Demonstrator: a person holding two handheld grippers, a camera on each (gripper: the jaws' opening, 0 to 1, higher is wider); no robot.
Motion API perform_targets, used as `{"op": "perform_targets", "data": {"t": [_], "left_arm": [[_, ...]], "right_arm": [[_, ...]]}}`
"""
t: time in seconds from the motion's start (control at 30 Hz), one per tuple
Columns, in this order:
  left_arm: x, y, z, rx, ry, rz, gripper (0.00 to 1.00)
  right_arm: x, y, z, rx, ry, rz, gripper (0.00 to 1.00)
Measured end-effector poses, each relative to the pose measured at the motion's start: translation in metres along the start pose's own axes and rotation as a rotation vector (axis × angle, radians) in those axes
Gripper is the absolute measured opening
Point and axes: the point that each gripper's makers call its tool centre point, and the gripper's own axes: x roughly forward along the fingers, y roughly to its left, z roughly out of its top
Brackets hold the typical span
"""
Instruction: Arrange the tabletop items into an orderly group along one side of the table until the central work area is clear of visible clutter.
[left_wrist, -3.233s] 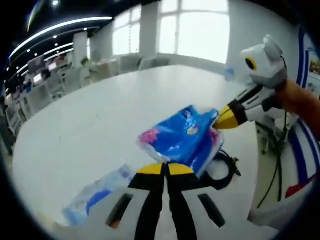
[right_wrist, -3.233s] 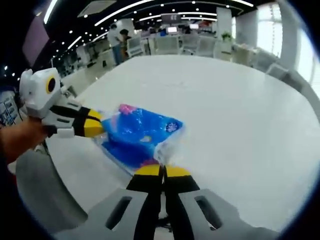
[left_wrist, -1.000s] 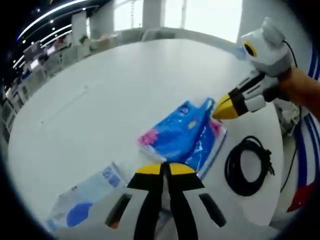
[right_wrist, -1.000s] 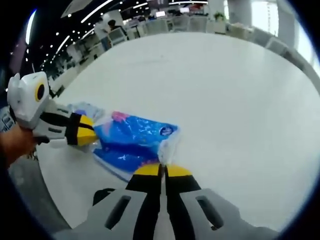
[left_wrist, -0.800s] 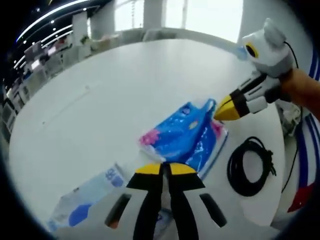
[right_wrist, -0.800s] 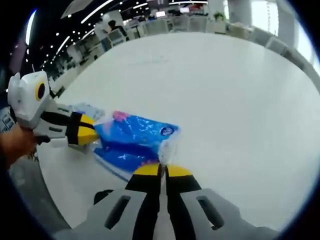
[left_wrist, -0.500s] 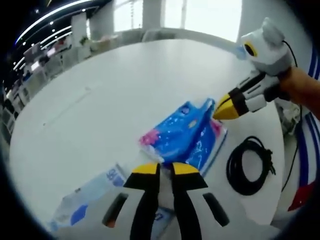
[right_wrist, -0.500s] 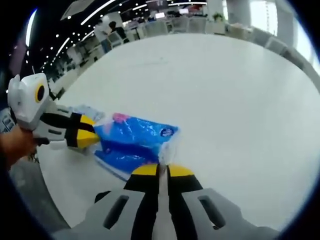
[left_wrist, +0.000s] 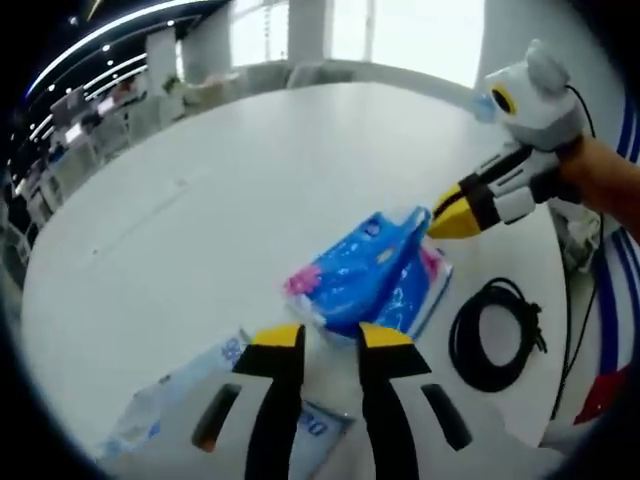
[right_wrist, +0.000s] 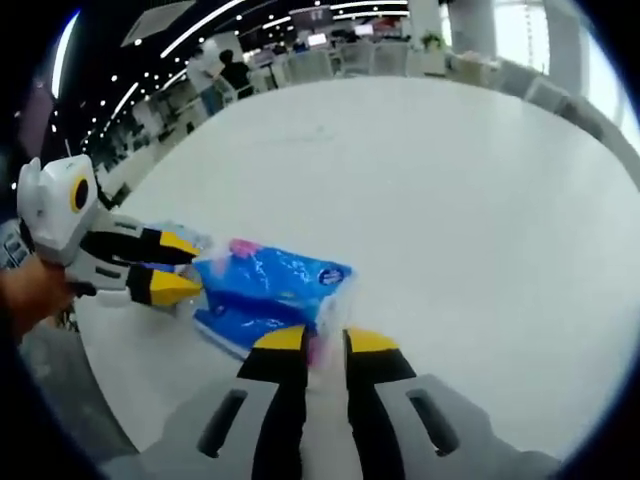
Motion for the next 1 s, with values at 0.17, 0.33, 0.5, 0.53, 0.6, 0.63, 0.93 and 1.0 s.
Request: {"op": "perform_targets", "data": {"t": [0.17, 0.33, 0.5, 0.53, 0.6, 0.63, 0.93, 1.0], "left_arm": [[-0.006, -0.001, 0.005, 0.003, -0.016, 0.009, 0.30], [-0.010, -0.001, 0.009, 0.001, -0.030, 0.012, 0.39], [-0.014, -0.005, 0.010, 0.008, -0.034, 0.003, 0.44], [-0.015, -0.006, 0.011, 0.008, -0.037, 0.000, 0.45], [-0.016, -0.008, 0.012, 0.006, -0.040, -0.007, 0.46], [-0.018, -0.009, 0.013, 0.007, -0.041, -0.010, 0.47], [-0.036, -0.026, 0.021, 0.025, -0.082, -0.049, 0.60], [-0.041, -0.030, 0.021, 0.025, -0.093, -0.060, 0.63]], "right_arm": [[-0.004, 0.002, -0.001, -0.037, 0.005, 0.005, 0.24], [-0.007, 0.002, 0.001, -0.049, -0.017, -0.007, 0.42], [-0.011, 0.003, 0.003, -0.081, -0.030, -0.019, 0.58], [-0.013, 0.003, 0.004, -0.088, -0.036, -0.019, 0.60], [-0.015, 0.005, 0.005, -0.094, -0.046, -0.013, 0.69], [-0.016, 0.007, 0.004, -0.095, -0.045, -0.007, 0.72], [-0.033, 0.011, 0.011, -0.095, -0.116, -0.008, 0.87], [-0.037, 0.014, 0.010, -0.096, -0.122, -0.003, 0.88]]}}
